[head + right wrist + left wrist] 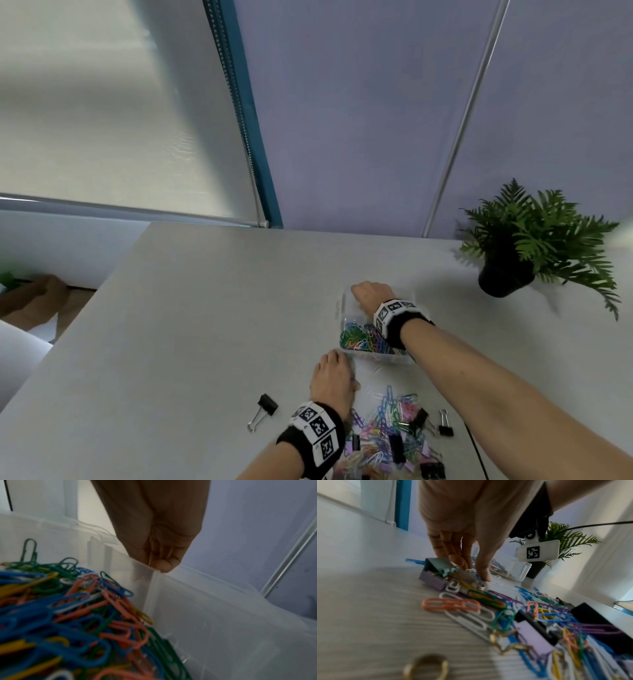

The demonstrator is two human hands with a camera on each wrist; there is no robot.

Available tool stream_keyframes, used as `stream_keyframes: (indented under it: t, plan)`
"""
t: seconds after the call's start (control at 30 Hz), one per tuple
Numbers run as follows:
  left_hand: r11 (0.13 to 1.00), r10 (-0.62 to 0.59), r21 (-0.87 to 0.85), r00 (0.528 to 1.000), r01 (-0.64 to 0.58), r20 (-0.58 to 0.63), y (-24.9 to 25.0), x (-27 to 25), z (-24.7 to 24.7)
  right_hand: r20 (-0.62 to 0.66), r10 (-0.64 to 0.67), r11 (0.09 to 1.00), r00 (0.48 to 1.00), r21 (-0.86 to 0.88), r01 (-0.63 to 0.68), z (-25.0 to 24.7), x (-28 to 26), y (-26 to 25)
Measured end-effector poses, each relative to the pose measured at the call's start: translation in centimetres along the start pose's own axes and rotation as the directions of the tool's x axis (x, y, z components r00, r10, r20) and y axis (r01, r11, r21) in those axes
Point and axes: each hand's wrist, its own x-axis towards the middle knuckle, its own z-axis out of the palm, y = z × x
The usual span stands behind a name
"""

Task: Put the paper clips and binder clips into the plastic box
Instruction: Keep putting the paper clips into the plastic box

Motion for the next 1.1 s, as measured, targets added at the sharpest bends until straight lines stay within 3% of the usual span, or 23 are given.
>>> stream_keyframes:
  t: [0.17, 0.4, 0.53, 0.67, 0.83, 0.97, 1.1]
  plan:
    - [0.997, 0.071, 0.018, 0.997, -0.072, 0.039, -0.1, -0.1, -0.4, 0.035, 0.02, 0.999, 0.999, 0.028, -0.021, 0.1, -0.2, 0.1]
    - [0.983, 0.145, 0.094, 0.984, -0.155, 0.104, 0.5, -0.7, -1.2, 0.031, -0.055, 0.998, 0.998, 0.005, 0.055, 0.7, -0.9, 1.1]
    - [0.976, 0.194, -0.111, 0.98, -0.188, 0.04, 0.9, -0.4, -3.4, -0.001, 0.004, 0.983, 1.0, 0.183, -0.004, -0.4, -1.7, 2.5]
    - [0.923, 0.173, -0.338, 0.983, -0.185, -0.066, 1.1, 2.6, -5.6, -0.067, 0.048, 0.893, 0.997, 0.45, -0.013, -1.0, -3.8, 4.3]
    - [0.911, 0.127, -0.396, 0.992, -0.113, 0.008, 0.6, 5.9, -5.8, -0.104, 0.032, 0.807, 0.994, 0.589, 0.035, -0.6, -7.0, 3.9]
    - [0.913, 0.126, -0.395, 0.991, -0.101, 0.037, 0.3, 6.2, -4.7, -0.078, 0.019, 0.828, 0.997, 0.56, 0.028, 0.6, -8.4, 2.9]
    - [0.921, 0.14, -0.339, 0.975, -0.192, -0.171, -0.5, 6.2, -5.6, -0.111, 0.061, 0.879, 0.992, 0.477, -0.001, 0.6, -9.7, 2.3]
